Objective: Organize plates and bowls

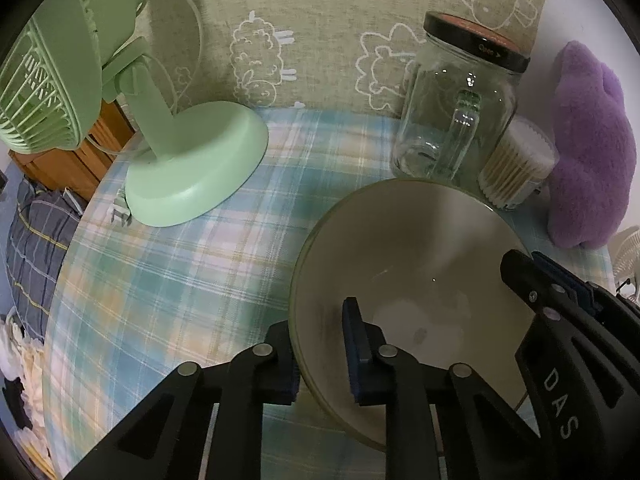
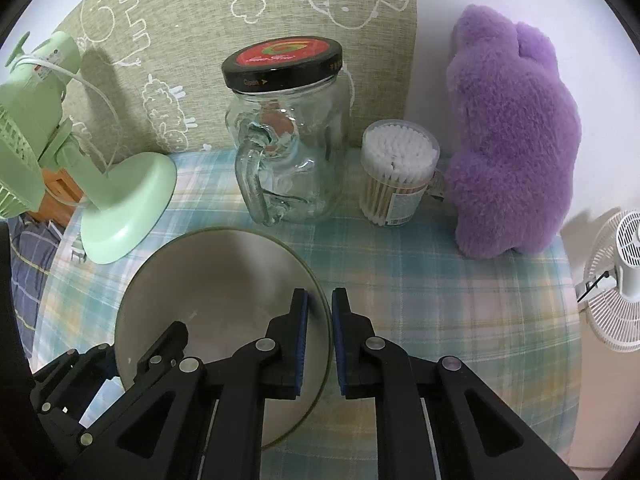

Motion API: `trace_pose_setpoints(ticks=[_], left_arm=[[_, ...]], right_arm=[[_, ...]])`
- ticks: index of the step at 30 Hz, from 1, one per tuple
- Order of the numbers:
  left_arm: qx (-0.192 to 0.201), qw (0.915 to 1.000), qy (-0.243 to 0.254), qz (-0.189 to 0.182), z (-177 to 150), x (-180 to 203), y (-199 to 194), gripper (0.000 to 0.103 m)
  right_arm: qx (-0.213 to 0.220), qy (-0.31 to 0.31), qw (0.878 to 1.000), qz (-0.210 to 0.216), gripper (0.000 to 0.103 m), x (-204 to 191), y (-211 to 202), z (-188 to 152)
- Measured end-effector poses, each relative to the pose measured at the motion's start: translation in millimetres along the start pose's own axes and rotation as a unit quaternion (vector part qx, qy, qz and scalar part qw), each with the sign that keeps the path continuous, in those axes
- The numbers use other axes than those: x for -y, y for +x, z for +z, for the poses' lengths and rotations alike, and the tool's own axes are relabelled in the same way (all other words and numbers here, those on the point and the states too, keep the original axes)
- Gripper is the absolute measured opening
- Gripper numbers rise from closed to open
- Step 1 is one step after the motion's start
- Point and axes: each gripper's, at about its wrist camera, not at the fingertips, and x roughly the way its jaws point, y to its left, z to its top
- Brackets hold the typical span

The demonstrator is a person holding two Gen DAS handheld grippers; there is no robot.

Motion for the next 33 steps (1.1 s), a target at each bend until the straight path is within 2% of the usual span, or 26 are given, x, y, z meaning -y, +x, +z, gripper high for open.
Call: trace_pose_setpoints(ticks=[17,33], left_arm=[[-0.006,0.9996,0.029,0.005,-25.3,6.9,-24.3,0.014],[0.030,0.9983,0.049,-0.003,-46.2,13.0,-98.5,0.014]], right_arm=[[-0.015,-0.009,1.000,-0.008,0.014,3.8,-23.7,-21.9],[0.016,0.017,1.000,-0.015,0.014,8.6,-94.3,-39.7]])
